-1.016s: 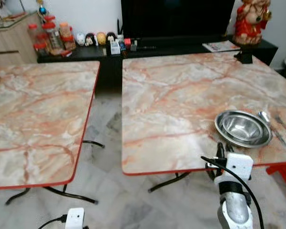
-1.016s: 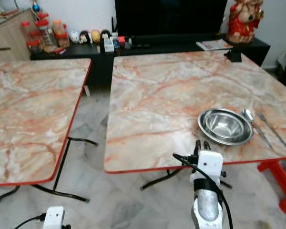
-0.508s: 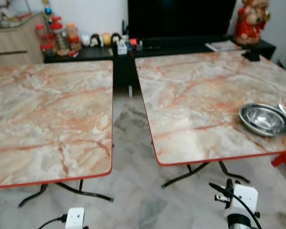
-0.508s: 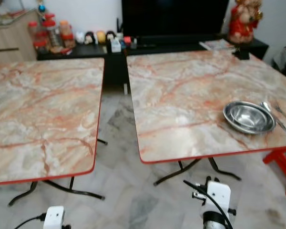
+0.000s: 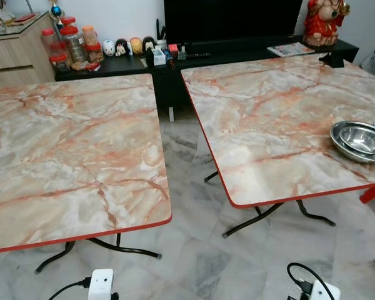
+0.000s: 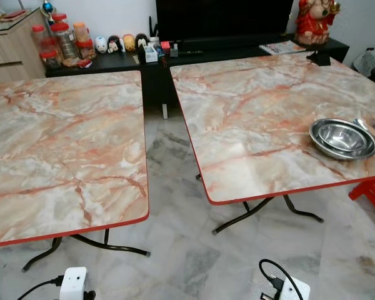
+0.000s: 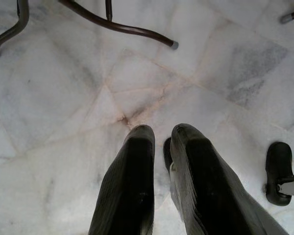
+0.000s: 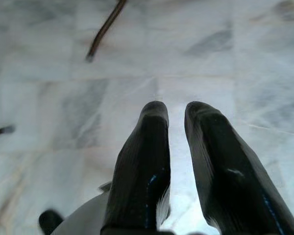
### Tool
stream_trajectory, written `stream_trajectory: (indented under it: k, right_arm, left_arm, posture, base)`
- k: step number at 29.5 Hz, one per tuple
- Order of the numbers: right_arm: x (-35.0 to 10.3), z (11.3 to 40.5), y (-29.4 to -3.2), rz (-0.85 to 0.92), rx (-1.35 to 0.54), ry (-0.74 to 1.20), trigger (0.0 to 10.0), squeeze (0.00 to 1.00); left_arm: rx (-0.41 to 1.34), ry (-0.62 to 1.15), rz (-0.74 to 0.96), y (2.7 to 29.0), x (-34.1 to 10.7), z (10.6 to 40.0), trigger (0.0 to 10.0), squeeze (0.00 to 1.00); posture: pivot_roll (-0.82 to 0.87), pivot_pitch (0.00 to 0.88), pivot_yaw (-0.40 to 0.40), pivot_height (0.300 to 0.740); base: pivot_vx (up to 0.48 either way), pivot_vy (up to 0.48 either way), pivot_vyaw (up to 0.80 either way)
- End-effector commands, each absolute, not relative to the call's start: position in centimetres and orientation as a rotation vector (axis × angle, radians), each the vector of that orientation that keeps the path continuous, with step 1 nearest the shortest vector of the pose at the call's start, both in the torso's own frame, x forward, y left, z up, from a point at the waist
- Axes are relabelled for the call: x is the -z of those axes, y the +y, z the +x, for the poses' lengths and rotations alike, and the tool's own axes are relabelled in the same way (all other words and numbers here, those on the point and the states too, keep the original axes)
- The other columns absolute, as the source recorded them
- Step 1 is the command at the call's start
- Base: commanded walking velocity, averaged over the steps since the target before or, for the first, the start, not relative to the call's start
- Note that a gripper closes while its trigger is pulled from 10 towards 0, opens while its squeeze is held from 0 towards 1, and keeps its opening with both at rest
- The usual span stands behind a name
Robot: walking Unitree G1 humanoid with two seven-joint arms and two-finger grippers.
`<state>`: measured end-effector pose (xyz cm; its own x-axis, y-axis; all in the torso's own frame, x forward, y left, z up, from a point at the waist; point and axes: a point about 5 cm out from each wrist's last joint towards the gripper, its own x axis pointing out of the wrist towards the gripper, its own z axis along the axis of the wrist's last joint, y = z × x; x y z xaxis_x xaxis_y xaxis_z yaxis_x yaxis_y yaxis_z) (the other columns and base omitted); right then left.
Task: Setting the table
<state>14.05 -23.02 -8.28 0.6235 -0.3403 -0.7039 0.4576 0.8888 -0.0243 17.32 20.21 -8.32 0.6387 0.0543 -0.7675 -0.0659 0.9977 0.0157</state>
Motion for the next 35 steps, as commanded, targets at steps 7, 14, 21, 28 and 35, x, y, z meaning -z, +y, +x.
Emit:
stream_trajectory:
  k: [7, 14, 21, 28, 35]
  right_arm:
    - [9.4, 13.8, -21.6, 0.182, 0.365, 0.891, 10.0, 0.00]
    - [8.8, 15.8, -20.4, 0.147, 0.256, 0.857, 10.0, 0.00]
    - [8.5, 16.5, -20.4, 0.147, 0.235, 0.834, 10.0, 0.00]
    - [8.6, 16.4, -20.4, 0.176, 0.254, 0.833, 10.0, 0.00]
    - [8.6, 16.5, -20.2, 0.169, 0.235, 0.838, 10.0, 0.00]
  left_arm:
    - [-0.046, 0.898, 0.008, 20.0, 8.4, 17.5, 10.0, 0.00]
    - [-0.045, 0.895, 0.007, 19.9, 8.3, 17.6, 10.0, 0.00]
    - [-0.055, 0.894, -0.004, 19.7, 8.3, 17.7, 10.0, 0.00]
    - [-0.060, 0.897, -0.017, 19.4, 8.4, 17.6, 10.0, 0.00]
    - [-0.070, 0.902, -0.020, 19.6, 8.5, 17.5, 10.0, 0.00]
  posture:
    - [-0.08, 0.000, 0.054, 0.740]
    - [-0.07, 0.000, 0.048, 0.740]
    - [-0.07, 0.000, 0.039, 0.740]
    - [-0.07, 0.000, 0.033, 0.740]
    - [-0.07, 0.000, 0.032, 0.740]
  base:
    - [0.000, 0.000, 0.00]
    - [0.000, 0.000, 0.00]
    - [0.000, 0.277, 0.36]
    - [0.000, 0.336, 0.11]
    - [0.000, 0.370, 0.00]
